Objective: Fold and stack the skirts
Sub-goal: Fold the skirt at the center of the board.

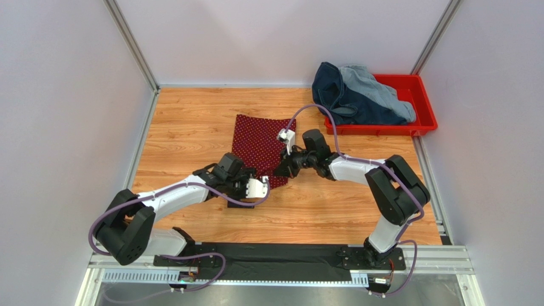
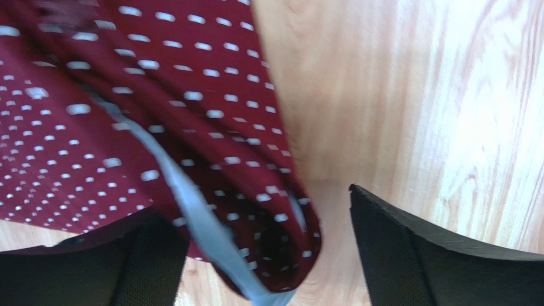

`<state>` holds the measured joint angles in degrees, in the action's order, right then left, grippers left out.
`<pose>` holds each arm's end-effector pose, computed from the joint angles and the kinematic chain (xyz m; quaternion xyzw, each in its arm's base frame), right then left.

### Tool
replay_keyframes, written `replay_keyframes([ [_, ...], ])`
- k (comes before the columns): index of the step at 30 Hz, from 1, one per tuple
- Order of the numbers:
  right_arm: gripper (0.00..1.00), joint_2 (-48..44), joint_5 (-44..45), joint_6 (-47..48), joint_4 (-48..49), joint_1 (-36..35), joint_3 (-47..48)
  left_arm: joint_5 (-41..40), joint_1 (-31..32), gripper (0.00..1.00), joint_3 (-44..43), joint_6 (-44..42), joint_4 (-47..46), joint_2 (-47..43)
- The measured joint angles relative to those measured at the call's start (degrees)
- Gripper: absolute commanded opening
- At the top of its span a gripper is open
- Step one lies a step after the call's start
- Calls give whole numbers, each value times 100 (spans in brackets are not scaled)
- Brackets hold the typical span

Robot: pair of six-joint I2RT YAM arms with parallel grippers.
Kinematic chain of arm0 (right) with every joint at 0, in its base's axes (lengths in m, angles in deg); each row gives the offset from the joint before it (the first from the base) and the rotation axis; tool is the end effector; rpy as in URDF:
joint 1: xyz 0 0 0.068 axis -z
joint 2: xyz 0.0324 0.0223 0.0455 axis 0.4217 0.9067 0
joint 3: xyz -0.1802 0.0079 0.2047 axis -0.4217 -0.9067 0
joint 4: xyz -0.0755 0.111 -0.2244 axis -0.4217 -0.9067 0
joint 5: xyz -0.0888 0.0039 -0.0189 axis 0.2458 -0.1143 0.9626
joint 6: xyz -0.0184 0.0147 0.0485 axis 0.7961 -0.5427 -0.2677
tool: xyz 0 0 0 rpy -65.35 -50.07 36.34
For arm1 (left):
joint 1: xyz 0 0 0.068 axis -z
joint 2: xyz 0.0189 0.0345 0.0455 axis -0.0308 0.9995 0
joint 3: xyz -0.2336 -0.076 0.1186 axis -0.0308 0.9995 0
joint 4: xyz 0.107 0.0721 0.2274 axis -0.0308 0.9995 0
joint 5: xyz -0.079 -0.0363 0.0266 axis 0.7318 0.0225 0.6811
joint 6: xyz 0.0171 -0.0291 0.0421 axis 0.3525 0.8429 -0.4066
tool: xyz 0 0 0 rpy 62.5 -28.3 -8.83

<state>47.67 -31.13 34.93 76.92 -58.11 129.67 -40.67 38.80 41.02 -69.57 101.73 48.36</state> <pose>0.2773 0.2086 0.1686 -0.3881 0.7605 0.4135 0.3162 0.1839 -0.1507 0.1698 0.6981 0.6495 -0.0925 0.2868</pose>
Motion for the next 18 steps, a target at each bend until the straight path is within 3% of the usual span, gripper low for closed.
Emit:
replay_keyframes([
  [2,0,0,0,-2,0,-2,0,-138,133,74,114,-35,-7,-2],
  [4,0,-2,0,-17,0,-2,0,-219,225,25,190,-66,-7,-2],
  [5,0,-2,0,-24,0,-2,0,-240,247,8,195,-44,-9,-9],
  [6,0,-9,-2,-33,-4,-2,-2,-273,264,0,195,-35,-33,-17],
  [11,0,-254,15,-46,-157,-7,-81,-291,264,0,66,114,221,-168],
  [18,0,-1410,205,-59,-1185,-321,-365,278,264,0,-389,348,1440,-612],
])
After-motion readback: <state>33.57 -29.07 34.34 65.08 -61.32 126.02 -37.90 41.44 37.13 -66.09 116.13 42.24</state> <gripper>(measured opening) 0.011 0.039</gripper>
